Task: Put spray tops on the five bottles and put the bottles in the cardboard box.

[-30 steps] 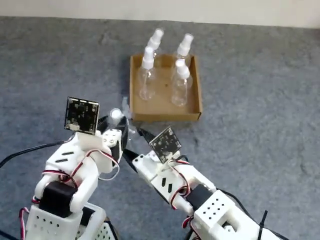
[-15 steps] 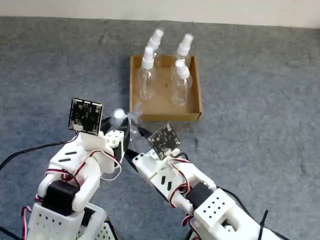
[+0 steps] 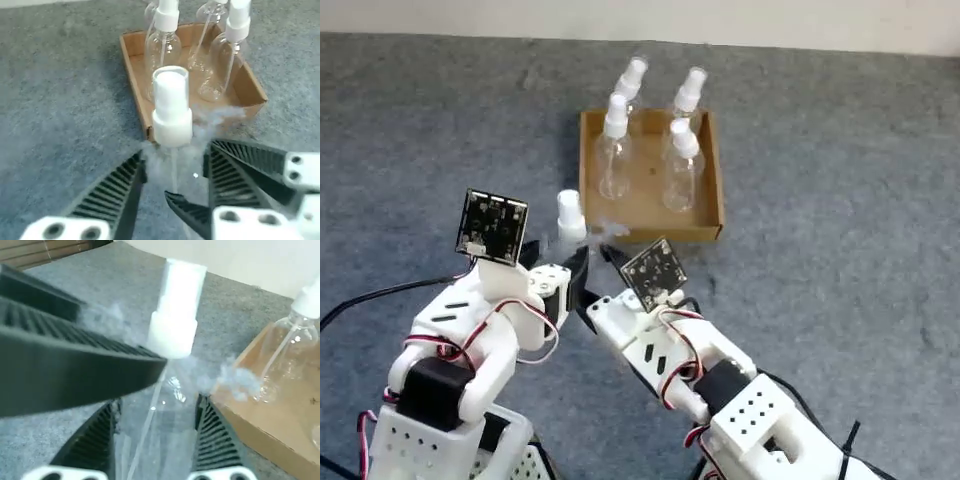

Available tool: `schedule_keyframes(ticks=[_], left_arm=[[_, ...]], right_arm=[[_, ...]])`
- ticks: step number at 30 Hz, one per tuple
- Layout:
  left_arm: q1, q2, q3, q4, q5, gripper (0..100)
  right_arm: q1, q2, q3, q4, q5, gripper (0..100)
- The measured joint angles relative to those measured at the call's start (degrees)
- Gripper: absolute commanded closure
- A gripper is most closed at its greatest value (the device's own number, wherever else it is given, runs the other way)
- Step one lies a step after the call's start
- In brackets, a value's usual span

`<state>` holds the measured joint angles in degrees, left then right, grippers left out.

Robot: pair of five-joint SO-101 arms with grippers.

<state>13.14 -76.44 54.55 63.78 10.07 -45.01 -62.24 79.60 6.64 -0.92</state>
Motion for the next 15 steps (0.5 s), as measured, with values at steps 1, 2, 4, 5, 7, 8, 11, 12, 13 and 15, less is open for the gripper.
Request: schedule_keyframes(ticks=[1, 2, 4, 5, 7, 8, 11, 12, 13, 15], left_arm=[[0.0, 0.0, -0.26, 0.18, -0.97, 85], [0.0, 0.0, -0.62, 0.18, -1.85, 84], [-0.09, -0.97, -0.79, 0.18, -2.81, 84], [-0.62, -1.93, -0.79, 0.18, -3.08, 84], [-3.69, -4.84, -0.79, 0.18, -3.34, 84], [-5.54, -6.68, -0.62, 0.18, -3.52, 84], [-8.0, -12.22, 2.73, -0.7, -5.98, 84], [-8.0, -13.63, 4.13, -1.93, -7.12, 84], [-7.91, -14.68, 5.89, -3.52, -8.18, 84], [-7.74, -15.38, 8.88, -6.24, -9.58, 84]], right_arm=[[0.88, 0.0, 0.0, 0.0, 0.0, 99.5], [2.02, 0.0, 0.0, 0.0, 0.0, 99.5], [4.75, 0.0, 0.0, 0.0, 0.0, 99.5], [6.15, 0.0, -0.53, 0.0, 0.0, 99.5], [8.26, 0.0, -2.64, 0.35, 0.0, 99.5], [9.05, 0.0, -4.22, 1.05, 0.0, 99.5], [10.11, 1.67, -10.99, 5.1, 0.0, 99.5], [10.11, 3.16, -13.8, 6.59, 0.0, 99.5], [10.29, 4.92, -16.7, 8.18, 0.0, 99.5], [10.46, 9.05, -22.77, 11.25, 0.0, 99.5]])
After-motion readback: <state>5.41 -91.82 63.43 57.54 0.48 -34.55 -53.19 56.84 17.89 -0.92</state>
